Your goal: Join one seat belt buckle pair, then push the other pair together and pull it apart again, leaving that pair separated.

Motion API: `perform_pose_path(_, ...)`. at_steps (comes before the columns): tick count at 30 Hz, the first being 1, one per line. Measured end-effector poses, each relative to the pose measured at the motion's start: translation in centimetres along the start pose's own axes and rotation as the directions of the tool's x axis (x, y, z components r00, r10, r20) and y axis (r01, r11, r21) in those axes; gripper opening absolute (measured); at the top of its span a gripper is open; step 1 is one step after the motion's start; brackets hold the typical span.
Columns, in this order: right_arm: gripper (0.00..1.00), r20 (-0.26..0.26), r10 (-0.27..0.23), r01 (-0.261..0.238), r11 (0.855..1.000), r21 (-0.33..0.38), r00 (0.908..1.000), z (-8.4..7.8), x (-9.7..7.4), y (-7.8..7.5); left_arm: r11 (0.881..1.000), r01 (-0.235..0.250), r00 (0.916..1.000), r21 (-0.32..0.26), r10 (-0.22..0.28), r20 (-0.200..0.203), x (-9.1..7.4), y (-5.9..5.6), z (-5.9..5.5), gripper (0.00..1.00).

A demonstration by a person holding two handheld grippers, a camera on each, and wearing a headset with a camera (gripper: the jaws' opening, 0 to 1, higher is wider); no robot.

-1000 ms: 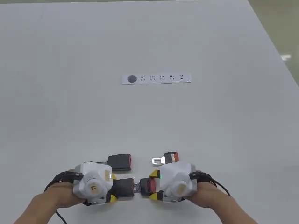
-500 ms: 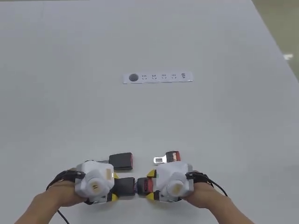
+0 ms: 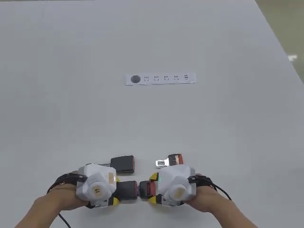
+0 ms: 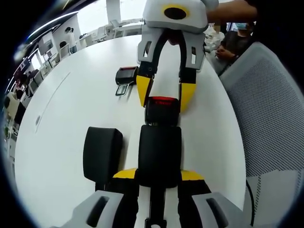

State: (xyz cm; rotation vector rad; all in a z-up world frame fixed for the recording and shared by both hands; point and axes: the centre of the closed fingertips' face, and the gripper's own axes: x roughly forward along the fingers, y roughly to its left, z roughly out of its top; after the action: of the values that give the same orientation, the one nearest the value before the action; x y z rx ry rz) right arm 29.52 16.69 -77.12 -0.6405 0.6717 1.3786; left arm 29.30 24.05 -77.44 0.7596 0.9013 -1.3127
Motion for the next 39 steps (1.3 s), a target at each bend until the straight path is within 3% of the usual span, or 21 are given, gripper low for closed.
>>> perform_pose_path(8, 0.27, 0.044, -0.007, 0.006, 1.000, 0.011, 0.9990, -0.06, -0.38, 0.03, 1.000, 0.005, 1.0000, 0.025, -0.006, 0.007, -0.26, -0.04, 0.01, 0.32)
perform_pose_path(12, 0.27, 0.027, -0.013, 0.013, 1.000, 0.009, 0.9996, 0.52, -0.28, 0.06, 0.999, 0.008, 0.9999, 0.032, -0.008, -0.012, -0.31, -0.04, 0.17, 0.32)
perform_pose_path(23, 0.28, 0.045, -0.005, 0.005, 1.000, 0.016, 0.9990, 0.21, -0.47, 0.11, 1.000, 0.009, 1.0000, 0.025, -0.009, 0.002, -0.36, 0.13, 0.02, 0.32)
perform_pose_path(26, 0.28, 0.037, -0.003, 0.002, 1.000, 0.023, 0.9993, 0.21, -0.40, 0.13, 1.000, 0.004, 0.9999, 0.023, -0.004, -0.012, -0.13, 0.17, 0.06, 0.32)
perform_pose_path(35, 0.29, 0.050, 0.018, -0.019, 0.999, 0.032, 0.9986, -0.16, -0.42, 0.30, 1.000, 0.013, 0.9999, 0.017, -0.014, 0.010, -0.12, -0.08, 0.11, 0.32)
perform_pose_path(37, 0.29, 0.041, 0.019, -0.018, 1.000, -0.022, 0.9990, -0.24, -0.61, 0.38, 0.999, 0.010, 0.9999, 0.035, -0.010, 0.012, -0.16, -0.09, 0.27, 0.33)
perform_pose_path(39, 0.30, 0.038, 0.015, -0.014, 1.000, -0.016, 0.9992, -0.24, -0.58, 0.37, 0.999, 0.008, 0.9998, 0.035, -0.009, 0.017, -0.12, -0.11, 0.14, 0.33)
